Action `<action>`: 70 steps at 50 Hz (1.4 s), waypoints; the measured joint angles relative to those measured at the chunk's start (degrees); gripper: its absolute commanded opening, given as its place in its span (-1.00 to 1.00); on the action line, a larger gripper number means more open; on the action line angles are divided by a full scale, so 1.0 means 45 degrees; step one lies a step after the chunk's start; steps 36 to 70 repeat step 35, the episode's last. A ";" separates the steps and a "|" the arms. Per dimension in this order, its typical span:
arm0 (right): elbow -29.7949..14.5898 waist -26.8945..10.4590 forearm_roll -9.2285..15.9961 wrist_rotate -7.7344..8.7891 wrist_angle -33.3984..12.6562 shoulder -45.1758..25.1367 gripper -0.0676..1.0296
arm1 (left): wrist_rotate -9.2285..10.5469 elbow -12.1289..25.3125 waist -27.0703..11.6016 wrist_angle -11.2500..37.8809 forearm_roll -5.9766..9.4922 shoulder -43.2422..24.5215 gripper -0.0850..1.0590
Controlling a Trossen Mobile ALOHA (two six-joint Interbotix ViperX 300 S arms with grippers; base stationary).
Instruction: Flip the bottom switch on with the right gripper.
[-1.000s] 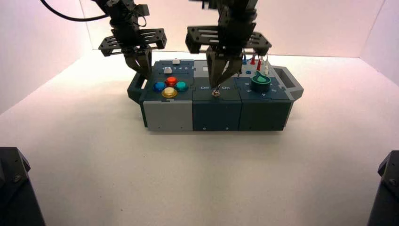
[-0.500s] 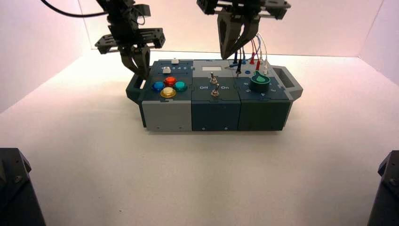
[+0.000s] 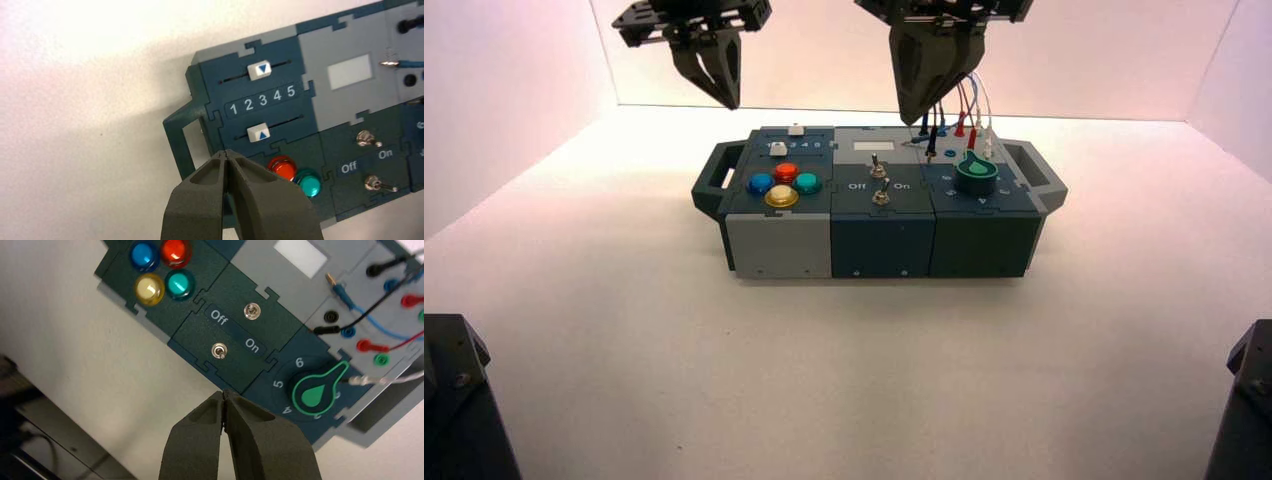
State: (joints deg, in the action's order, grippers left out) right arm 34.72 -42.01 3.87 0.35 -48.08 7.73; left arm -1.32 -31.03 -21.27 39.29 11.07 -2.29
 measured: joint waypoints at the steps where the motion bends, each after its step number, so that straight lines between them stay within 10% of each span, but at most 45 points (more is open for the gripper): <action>1: 0.0020 0.0000 0.0000 0.0137 0.0020 0.0000 -0.91 | 0.0000 0.0000 0.0000 0.0000 0.0020 0.0039 -0.91; 18: 0.0664 0.0020 -0.0117 0.1875 0.0605 0.0020 -0.91 | -0.0078 -0.0371 0.0000 -0.0469 0.0000 0.0273 -0.91; 70: 0.0781 0.0020 -0.0195 0.1934 0.1016 0.0000 -0.91 | -0.0078 -0.0391 0.0020 -0.0586 0.0000 0.0293 -0.91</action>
